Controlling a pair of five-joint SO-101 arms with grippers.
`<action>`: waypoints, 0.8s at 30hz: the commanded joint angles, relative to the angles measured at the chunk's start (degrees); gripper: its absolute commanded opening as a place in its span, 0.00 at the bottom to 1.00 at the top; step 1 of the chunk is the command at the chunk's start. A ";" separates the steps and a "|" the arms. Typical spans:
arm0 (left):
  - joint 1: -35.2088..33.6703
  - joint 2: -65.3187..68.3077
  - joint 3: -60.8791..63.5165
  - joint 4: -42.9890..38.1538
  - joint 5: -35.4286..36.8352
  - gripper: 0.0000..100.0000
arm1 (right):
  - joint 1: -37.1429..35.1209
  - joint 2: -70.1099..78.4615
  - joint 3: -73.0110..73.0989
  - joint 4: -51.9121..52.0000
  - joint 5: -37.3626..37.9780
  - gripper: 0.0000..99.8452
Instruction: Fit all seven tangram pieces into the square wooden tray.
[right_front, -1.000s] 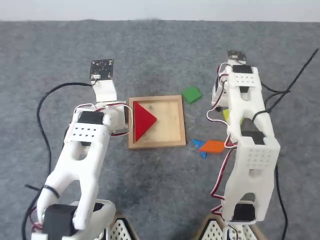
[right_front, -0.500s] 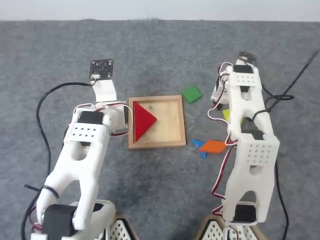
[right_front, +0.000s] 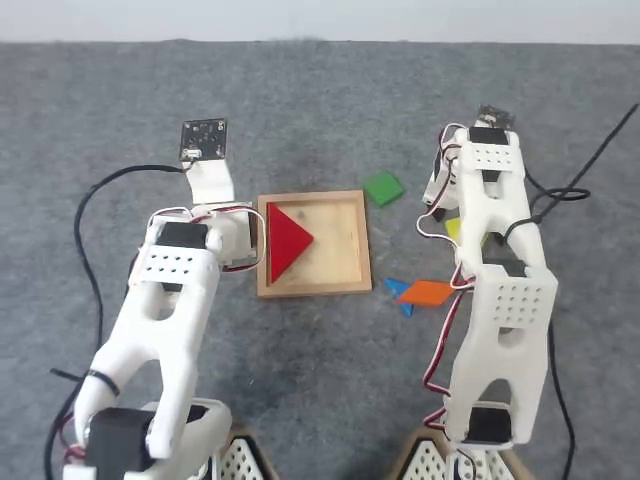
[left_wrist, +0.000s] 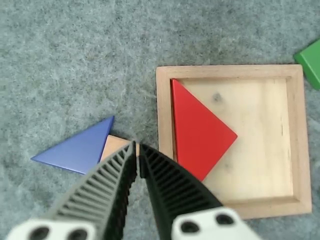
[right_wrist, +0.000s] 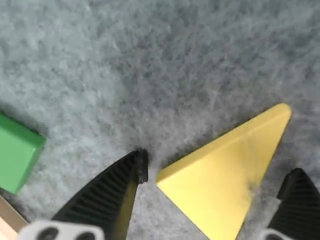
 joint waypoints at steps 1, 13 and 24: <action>-0.26 -0.97 -3.38 0.26 -0.70 0.02 | 1.63 1.27 -0.09 1.71 0.88 0.36; -0.26 -0.97 -3.38 0.35 -0.70 0.02 | 1.63 1.36 -0.09 1.63 5.36 0.23; -0.26 -0.97 -3.38 0.35 -0.70 0.02 | -3.03 1.01 0.00 5.05 8.97 0.31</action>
